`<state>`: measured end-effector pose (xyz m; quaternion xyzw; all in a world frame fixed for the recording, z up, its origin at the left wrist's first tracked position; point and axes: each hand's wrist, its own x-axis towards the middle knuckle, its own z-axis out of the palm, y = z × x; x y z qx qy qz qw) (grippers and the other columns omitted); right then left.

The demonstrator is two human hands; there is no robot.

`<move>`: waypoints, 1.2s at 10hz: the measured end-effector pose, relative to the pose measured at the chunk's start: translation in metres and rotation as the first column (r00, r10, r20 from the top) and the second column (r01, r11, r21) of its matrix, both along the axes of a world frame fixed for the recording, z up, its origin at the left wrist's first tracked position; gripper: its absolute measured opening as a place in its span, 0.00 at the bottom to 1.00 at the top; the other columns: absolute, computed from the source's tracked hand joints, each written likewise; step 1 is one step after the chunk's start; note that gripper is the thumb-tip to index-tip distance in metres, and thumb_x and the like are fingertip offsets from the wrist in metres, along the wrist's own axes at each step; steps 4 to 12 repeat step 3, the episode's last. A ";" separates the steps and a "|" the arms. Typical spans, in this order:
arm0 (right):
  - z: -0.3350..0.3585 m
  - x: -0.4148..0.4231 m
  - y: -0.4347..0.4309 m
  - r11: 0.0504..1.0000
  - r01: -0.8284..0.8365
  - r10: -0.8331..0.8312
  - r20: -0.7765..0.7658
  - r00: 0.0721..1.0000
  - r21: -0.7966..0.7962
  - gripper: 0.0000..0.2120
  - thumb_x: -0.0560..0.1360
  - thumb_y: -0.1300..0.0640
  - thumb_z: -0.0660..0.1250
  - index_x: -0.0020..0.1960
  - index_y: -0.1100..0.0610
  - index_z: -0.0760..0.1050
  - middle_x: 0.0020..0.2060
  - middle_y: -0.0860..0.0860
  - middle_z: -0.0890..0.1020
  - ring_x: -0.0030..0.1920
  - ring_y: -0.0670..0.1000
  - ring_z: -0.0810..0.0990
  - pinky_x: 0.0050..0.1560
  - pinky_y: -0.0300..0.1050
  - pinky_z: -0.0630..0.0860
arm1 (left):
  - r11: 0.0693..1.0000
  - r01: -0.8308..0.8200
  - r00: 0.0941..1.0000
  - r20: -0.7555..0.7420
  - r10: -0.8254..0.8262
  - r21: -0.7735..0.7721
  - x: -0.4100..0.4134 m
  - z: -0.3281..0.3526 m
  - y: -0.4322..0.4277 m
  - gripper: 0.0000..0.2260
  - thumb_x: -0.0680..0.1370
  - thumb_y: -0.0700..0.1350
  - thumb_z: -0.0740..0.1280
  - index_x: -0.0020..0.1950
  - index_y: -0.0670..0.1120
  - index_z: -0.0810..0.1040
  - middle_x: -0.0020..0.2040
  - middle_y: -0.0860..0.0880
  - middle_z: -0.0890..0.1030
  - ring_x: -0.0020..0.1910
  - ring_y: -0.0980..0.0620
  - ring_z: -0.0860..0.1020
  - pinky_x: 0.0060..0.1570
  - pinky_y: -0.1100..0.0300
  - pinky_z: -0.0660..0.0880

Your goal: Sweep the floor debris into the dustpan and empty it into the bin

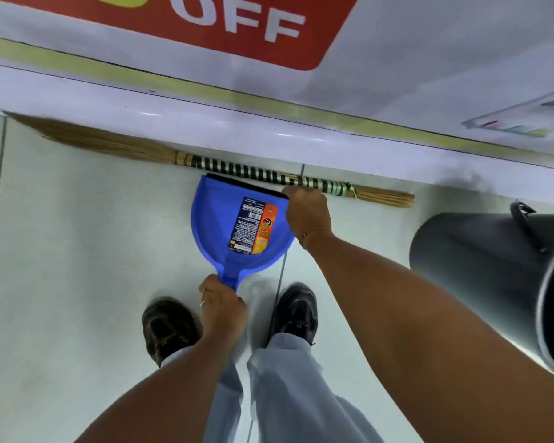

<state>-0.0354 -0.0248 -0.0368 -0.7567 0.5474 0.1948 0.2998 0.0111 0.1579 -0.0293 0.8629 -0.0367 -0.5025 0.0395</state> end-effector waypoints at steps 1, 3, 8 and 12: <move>0.014 -0.021 0.020 0.995 -0.102 0.103 -0.067 0.992 0.023 0.19 0.74 0.70 0.56 0.61 0.62 0.76 0.57 0.60 0.81 0.56 0.61 0.79 0.56 0.49 0.74 | 1.000 0.008 1.000 -0.028 -0.008 -0.014 0.005 0.001 -0.010 0.23 0.76 0.36 0.64 0.67 0.34 0.58 0.66 0.34 0.67 0.65 0.35 0.70 0.63 0.45 0.68; 0.065 -0.018 0.064 0.996 -0.089 0.090 -0.053 0.995 0.025 0.19 0.75 0.69 0.56 0.64 0.63 0.74 0.61 0.60 0.78 0.62 0.60 0.75 0.61 0.51 0.73 | 0.980 0.198 0.980 0.020 -0.197 -0.014 0.030 0.036 -0.014 0.25 0.78 0.47 0.63 0.69 0.36 0.60 0.69 0.38 0.66 0.70 0.39 0.65 0.67 0.44 0.65; 0.065 -0.018 0.064 0.996 -0.089 0.090 -0.053 0.995 0.025 0.19 0.75 0.69 0.56 0.64 0.63 0.74 0.61 0.60 0.78 0.62 0.60 0.75 0.61 0.51 0.73 | 0.980 0.198 0.980 0.020 -0.197 -0.014 0.030 0.036 -0.014 0.25 0.78 0.47 0.63 0.69 0.36 0.60 0.69 0.38 0.66 0.70 0.39 0.65 0.67 0.44 0.65; 0.065 -0.018 0.064 0.996 -0.089 0.090 -0.053 0.995 0.025 0.19 0.75 0.69 0.56 0.64 0.63 0.74 0.61 0.60 0.78 0.62 0.60 0.75 0.61 0.51 0.73 | 0.980 0.198 0.980 0.020 -0.197 -0.014 0.030 0.036 -0.014 0.25 0.78 0.47 0.63 0.69 0.36 0.60 0.69 0.38 0.66 0.70 0.39 0.65 0.67 0.44 0.65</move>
